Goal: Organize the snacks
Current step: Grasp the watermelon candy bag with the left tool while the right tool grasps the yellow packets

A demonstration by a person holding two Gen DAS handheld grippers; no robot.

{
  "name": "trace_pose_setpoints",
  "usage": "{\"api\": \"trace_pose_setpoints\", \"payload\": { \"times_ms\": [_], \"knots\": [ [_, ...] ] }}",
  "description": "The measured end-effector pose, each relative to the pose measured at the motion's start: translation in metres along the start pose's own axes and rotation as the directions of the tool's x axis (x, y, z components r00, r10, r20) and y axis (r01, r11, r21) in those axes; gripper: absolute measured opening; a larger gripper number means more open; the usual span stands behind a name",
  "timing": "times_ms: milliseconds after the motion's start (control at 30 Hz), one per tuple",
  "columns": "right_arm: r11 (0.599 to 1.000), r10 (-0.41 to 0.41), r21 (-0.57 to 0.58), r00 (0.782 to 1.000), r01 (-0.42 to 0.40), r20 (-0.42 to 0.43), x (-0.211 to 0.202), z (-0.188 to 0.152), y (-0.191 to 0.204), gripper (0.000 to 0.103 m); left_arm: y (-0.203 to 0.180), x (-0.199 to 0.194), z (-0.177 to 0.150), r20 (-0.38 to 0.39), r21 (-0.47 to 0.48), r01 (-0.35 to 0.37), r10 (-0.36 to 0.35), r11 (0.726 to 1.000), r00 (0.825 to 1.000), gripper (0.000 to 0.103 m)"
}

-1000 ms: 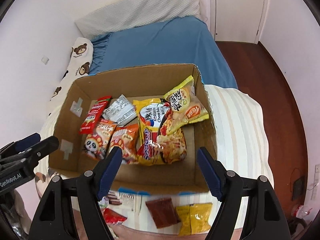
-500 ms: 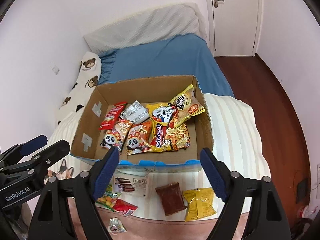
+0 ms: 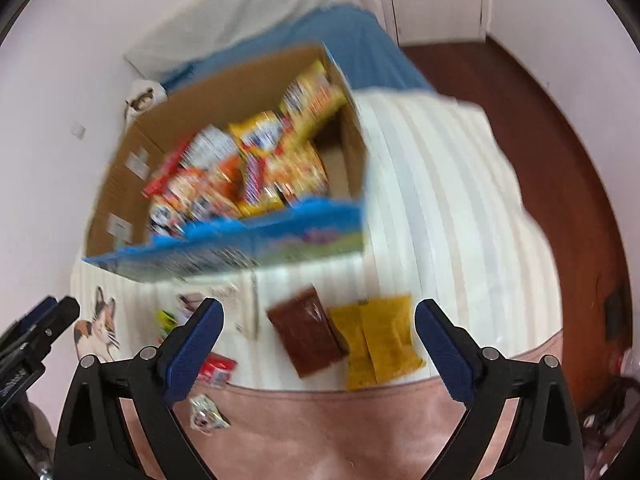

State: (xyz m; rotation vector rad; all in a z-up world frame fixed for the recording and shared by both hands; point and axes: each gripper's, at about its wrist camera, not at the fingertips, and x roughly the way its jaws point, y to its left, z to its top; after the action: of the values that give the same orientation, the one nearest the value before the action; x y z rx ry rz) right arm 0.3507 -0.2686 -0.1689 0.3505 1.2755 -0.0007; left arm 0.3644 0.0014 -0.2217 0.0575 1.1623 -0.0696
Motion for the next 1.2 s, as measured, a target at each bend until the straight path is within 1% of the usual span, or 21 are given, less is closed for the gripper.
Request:
{"api": "trace_pose_setpoints", "payload": {
  "times_ms": [67,133,267,300,367,433,500,567,633,667,733,767,800,833,867,900,933,1033,1200],
  "knots": [
    [1.000,-0.014,0.009,0.999,0.014,-0.038,0.021,-0.007,-0.012,0.099,0.005,0.023,-0.012,-0.054,-0.026,-0.022,0.020,0.999,0.998,0.079],
    [0.999,-0.028,0.013,0.997,0.029,-0.077,0.041,-0.014,-0.020,0.099,0.008,0.046,-0.026,-0.104,-0.032,-0.052,0.048,0.998,0.993,0.079],
    [0.999,-0.048,0.015,0.988,0.051,-0.148,0.078,-0.025,-0.033,0.099,0.016,0.085,-0.045,-0.194,-0.041,-0.095,0.085,0.995,0.977,0.079],
    [0.998,-0.052,0.014,0.985,0.055,-0.165,0.087,-0.028,-0.036,0.099,0.019,0.097,-0.048,-0.219,-0.044,-0.096,0.085,0.994,0.972,0.079],
    [0.998,-0.058,0.016,0.980,0.062,-0.188,0.100,-0.030,-0.041,0.099,0.021,0.110,-0.051,-0.238,-0.041,-0.104,0.091,0.994,0.967,0.079],
    [0.998,-0.059,0.021,0.977,0.064,-0.205,0.110,-0.032,-0.044,0.099,0.021,0.126,-0.052,-0.258,-0.018,-0.099,0.091,0.995,0.962,0.079],
    [0.997,-0.063,0.024,0.973,0.070,-0.220,0.119,-0.033,-0.048,0.099,0.018,0.142,-0.051,-0.285,0.007,-0.078,0.077,0.997,0.955,0.079],
    [0.998,-0.047,0.039,0.971,0.058,-0.235,0.127,-0.034,-0.051,0.099,0.014,0.153,-0.051,-0.308,0.014,-0.056,0.058,0.998,0.949,0.079],
    [0.998,-0.033,0.051,0.969,0.047,-0.244,0.133,-0.035,-0.054,0.099,0.008,0.159,-0.051,-0.328,0.031,-0.043,0.051,0.999,0.943,0.079],
    [0.998,-0.027,0.054,0.969,0.042,-0.244,0.135,-0.035,-0.055,0.098,0.005,0.161,-0.050,-0.327,0.044,-0.039,0.051,0.998,0.944,0.079],
    [0.997,-0.027,0.057,0.970,0.042,-0.242,0.138,-0.035,-0.058,0.098,-0.003,0.161,-0.051,-0.319,0.077,-0.040,0.063,0.996,0.946,0.074],
    [0.997,-0.027,0.060,0.970,0.042,-0.240,0.139,-0.036,-0.060,0.095,-0.006,0.161,-0.051,-0.317,0.090,-0.047,0.073,0.995,0.946,0.069],
    [0.997,-0.028,0.060,0.971,0.044,-0.238,0.140,-0.037,-0.062,0.093,-0.006,0.161,-0.052,-0.315,0.094,-0.042,0.070,0.995,0.947,0.068],
    [0.997,-0.031,0.057,0.972,0.045,-0.231,0.140,-0.038,-0.063,0.087,-0.006,0.160,-0.053,-0.313,0.092,-0.041,0.068,0.995,0.947,0.066],
    [0.998,-0.034,0.049,0.974,0.046,-0.223,0.140,-0.040,-0.067,0.080,-0.006,0.159,-0.053,-0.312,0.090,-0.043,0.069,0.995,0.948,0.060],
    [0.998,-0.045,0.037,0.975,0.054,-0.218,0.139,-0.041,-0.067,0.078,-0.004,0.157,-0.056,-0.313,0.086,-0.041,0.066,0.995,0.947,0.056],
    [0.998,-0.047,0.030,0.976,0.055,-0.214,0.137,-0.043,-0.066,0.074,0.000,0.157,-0.059,-0.315,0.082,-0.039,0.063,0.996,0.947,0.054],
    [0.999,-0.048,0.014,0.977,0.052,-0.210,0.134,-0.050,-0.068,0.067,0.008,0.154,-0.068,-0.320,0.065,-0.034,0.053,0.997,0.946,0.054],
    [0.999,-0.048,-0.010,0.973,0.047,-0.225,0.130,-0.070,-0.067,0.066,0.015,0.150,-0.089,-0.337,0.051,-0.038,0.053,0.998,0.940,0.054]
  ]
}}
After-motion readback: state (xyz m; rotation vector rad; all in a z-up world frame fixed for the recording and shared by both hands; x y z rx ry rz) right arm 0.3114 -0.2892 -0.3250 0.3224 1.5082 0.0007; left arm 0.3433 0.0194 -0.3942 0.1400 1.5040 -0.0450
